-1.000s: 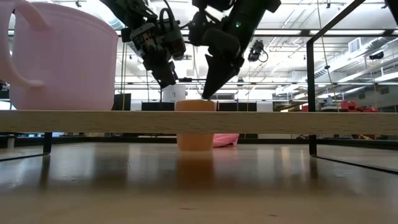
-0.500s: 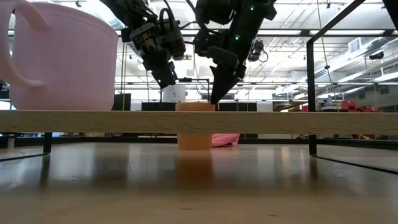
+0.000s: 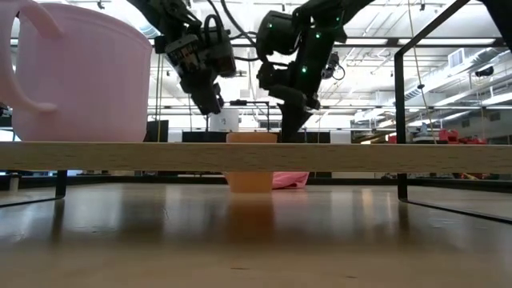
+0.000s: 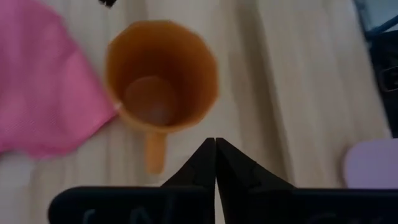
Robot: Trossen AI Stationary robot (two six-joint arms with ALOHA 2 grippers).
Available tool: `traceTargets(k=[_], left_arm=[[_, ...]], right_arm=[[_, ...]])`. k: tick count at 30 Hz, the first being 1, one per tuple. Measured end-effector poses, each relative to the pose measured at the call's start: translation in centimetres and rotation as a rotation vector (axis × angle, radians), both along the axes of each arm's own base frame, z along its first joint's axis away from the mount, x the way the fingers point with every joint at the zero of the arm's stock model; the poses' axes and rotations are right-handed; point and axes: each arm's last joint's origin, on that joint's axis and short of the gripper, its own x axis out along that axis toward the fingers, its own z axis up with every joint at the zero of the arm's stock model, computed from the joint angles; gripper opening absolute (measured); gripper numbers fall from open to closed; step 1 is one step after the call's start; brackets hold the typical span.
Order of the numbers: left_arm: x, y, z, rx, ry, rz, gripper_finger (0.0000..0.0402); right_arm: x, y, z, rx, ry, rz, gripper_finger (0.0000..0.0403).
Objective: Stack small to large cups/mugs on shelf
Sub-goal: Put the orange mug on the shelf
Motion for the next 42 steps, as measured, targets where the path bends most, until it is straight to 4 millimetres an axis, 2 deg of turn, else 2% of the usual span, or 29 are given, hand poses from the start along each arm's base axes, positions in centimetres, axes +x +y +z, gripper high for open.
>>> traceTargets(k=[6,9,16,22,29,34,42], left_arm=[[-0.1,0.4,-0.1,0.102,0.048,0.045,0.003],[-0.2,1.0,-0.4,0.117,0.063,0.066,0.0025],[-0.4,3.0,-2.4,0.097,0.119,0.109,0.0011],[0.0,3.7,-4.2,0.07,0.164,0.117,0.0023],[1.2,2.3,-5.2,0.064,0.18,0.068,0.002],[1.9,0.9,-5.3,0.058,0.184,0.041,0.0012],[2.9,-1.6,-5.3,0.041,0.197,0.009,0.0022]], right_arm=[[-0.2,-1.0,0.1,-0.004,0.003,-0.016,0.0],[-0.1,-0.1,0.0,0.001,0.024,0.007,0.0],[0.1,3.0,-0.1,0.006,0.051,0.09,0.0],[0.3,3.9,0.0,0.008,0.048,0.108,0.0],[0.3,3.9,0.0,0.007,0.046,0.107,0.0],[0.3,3.8,0.0,0.007,0.047,0.106,0.0],[0.1,3.9,0.0,0.016,0.063,0.09,0.0]])
